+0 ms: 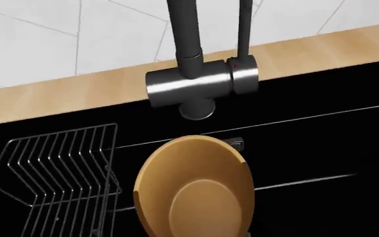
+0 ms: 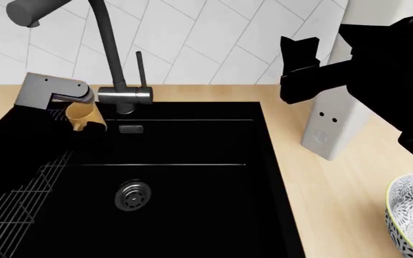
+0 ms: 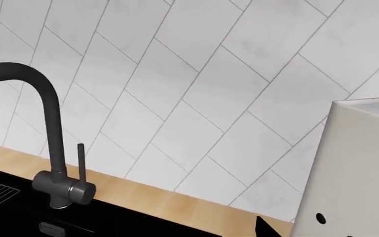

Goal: Pick the cup and bowl from the sink and place them on the counter for drying.

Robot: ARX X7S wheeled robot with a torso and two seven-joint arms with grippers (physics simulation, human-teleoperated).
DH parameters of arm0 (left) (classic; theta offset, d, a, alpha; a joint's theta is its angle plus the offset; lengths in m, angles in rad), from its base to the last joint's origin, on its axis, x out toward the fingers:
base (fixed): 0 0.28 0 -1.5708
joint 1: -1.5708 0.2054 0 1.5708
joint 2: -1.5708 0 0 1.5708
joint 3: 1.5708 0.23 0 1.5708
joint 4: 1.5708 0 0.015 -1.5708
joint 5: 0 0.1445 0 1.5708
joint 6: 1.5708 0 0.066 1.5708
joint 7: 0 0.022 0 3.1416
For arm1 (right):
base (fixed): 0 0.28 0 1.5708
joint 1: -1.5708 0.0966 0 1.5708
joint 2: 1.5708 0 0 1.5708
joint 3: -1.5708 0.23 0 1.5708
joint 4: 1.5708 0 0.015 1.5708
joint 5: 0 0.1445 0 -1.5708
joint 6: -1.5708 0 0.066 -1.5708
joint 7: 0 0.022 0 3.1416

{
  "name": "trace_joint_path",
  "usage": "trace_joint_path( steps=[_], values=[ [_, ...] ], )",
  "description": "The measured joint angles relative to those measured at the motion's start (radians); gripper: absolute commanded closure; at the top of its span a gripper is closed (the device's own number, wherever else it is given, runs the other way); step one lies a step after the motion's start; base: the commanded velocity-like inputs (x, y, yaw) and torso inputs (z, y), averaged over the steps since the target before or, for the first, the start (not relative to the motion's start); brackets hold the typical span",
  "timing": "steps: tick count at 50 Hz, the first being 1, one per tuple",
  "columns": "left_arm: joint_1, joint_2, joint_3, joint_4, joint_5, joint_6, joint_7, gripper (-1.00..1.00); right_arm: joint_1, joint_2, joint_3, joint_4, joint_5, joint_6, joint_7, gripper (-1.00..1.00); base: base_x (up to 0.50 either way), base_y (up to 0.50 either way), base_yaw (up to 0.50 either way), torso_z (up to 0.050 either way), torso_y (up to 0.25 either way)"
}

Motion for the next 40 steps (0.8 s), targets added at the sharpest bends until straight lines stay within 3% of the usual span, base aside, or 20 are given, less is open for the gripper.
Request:
trace_joint_path(
  steps=[20,40],
  values=[
    [-0.067,-0.087,-0.054,-0.089,-0.072,0.031,-0.092,1.00,-0.004,0.001,-0.001,0.000,-0.009,-0.005,-0.009,-1.00,0.00,0.00,0.00,0.000,0.001],
    [-0.091,-0.182,-0.092,-0.231,0.005,0.107,-0.171,1.00,-0.014,0.000,-0.002,-0.001,-0.022,-0.014,-0.019,-1.00,0.00,0.00,0.00,0.000,0.000]
  ],
)
